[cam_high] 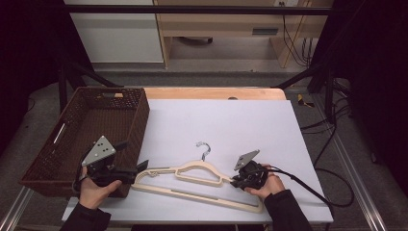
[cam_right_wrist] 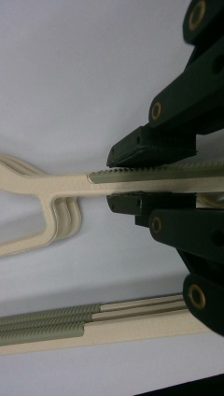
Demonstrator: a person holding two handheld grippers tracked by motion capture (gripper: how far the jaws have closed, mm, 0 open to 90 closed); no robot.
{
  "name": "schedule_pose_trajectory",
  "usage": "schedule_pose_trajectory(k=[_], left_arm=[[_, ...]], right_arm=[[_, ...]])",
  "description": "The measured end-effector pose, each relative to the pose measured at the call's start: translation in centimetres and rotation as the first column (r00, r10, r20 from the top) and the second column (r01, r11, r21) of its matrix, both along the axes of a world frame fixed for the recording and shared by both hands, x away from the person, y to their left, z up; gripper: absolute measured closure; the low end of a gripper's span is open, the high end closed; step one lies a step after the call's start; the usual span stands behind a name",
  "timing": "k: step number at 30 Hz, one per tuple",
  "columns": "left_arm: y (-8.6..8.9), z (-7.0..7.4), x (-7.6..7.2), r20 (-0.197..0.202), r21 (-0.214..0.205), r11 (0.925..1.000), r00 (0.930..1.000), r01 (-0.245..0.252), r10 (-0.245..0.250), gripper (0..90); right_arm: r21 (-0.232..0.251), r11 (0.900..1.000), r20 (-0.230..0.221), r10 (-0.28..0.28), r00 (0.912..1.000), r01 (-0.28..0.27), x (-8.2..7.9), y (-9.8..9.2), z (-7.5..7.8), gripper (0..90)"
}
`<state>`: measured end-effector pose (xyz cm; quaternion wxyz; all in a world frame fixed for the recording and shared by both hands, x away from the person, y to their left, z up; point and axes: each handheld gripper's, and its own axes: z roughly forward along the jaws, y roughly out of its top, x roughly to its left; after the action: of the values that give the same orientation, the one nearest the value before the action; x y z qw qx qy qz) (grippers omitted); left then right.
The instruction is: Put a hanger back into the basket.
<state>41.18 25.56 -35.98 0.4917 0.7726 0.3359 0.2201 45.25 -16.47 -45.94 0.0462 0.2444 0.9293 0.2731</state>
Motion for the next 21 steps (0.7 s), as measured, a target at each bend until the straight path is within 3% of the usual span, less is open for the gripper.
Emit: schedule_pose_trajectory(k=[8, 12, 18, 21], left_arm=[[-0.7, -0.3, 0.0, -0.006, 0.016, 0.9998, 0.9999, 0.013, -0.013, 3.8], [-1.1, -0.4, 0.0, -0.013, 0.021, 0.9995, 0.9997, 0.023, -0.023, 4.0], [-2.3, -0.8, 0.1, -0.036, 0.029, 0.9987, 0.9985, 0.042, -0.041, 4.4], [-3.6, -1.2, 0.4, -0.055, 0.057, 0.9967, 0.997, 0.058, -0.054, 4.9]], right_arm=[[0.015, 0.9999, 0.001, 0.007, 1.0, -0.007, -0.1, -0.2, 0.4, 77.9], [0.03, 0.9996, 0.023, -0.004, 0.9997, 0.003, -0.2, -0.4, 0.9, 78.2], [0.035, 0.9994, 0.046, 0.003, 0.9989, -0.005, -0.5, -0.4, 1.5, 78.9], [0.041, 0.999, 0.062, 0.016, 0.9979, -0.019, -0.6, -0.5, 1.9, 79.1]])
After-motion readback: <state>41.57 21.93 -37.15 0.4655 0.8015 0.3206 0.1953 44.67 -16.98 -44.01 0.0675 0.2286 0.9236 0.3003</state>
